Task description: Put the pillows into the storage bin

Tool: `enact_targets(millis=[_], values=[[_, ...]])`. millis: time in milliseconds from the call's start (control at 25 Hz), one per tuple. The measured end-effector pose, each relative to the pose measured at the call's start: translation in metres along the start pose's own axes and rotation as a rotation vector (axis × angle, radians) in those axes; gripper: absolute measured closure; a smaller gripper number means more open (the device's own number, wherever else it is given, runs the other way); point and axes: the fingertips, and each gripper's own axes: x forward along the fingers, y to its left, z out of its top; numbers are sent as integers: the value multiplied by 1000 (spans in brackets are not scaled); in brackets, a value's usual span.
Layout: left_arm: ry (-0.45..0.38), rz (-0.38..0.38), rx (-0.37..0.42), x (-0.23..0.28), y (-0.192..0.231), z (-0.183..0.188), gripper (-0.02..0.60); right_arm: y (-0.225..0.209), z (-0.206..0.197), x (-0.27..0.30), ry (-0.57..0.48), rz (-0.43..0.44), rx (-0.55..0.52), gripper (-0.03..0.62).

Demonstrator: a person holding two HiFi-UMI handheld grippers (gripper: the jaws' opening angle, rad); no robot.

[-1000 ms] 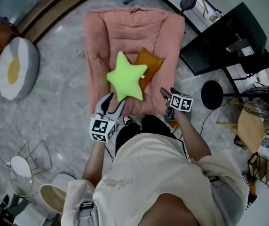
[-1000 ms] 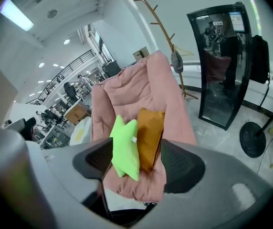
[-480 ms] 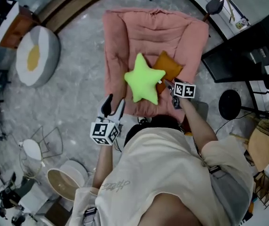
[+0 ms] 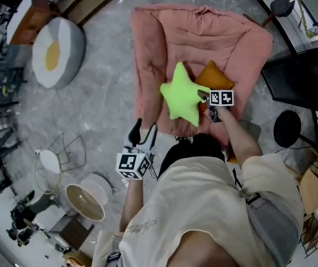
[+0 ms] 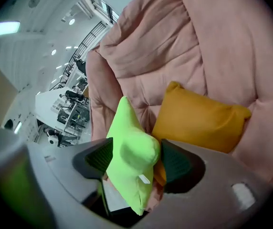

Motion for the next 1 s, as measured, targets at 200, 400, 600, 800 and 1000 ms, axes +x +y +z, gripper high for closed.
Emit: enact_targets(millis=[200,400,600,800,1000], values=[[2,35,-27,-1,5,-6,325,-4,5,15,-32,-23,150,366],[-38,40,-37,-5,8,-4,325,6,-8,6,-3,-23,170,433],[-98,-2,-16,-19,11,6,325,46,-18,-19,-72,8,154,485],[-142,-63,-21,-39,18,4,330,87,-27,-50,-132,-13,94,503],[-171,-151,-22,-49,18,-7,333,110,-24,-104,-223,-40,21,507]])
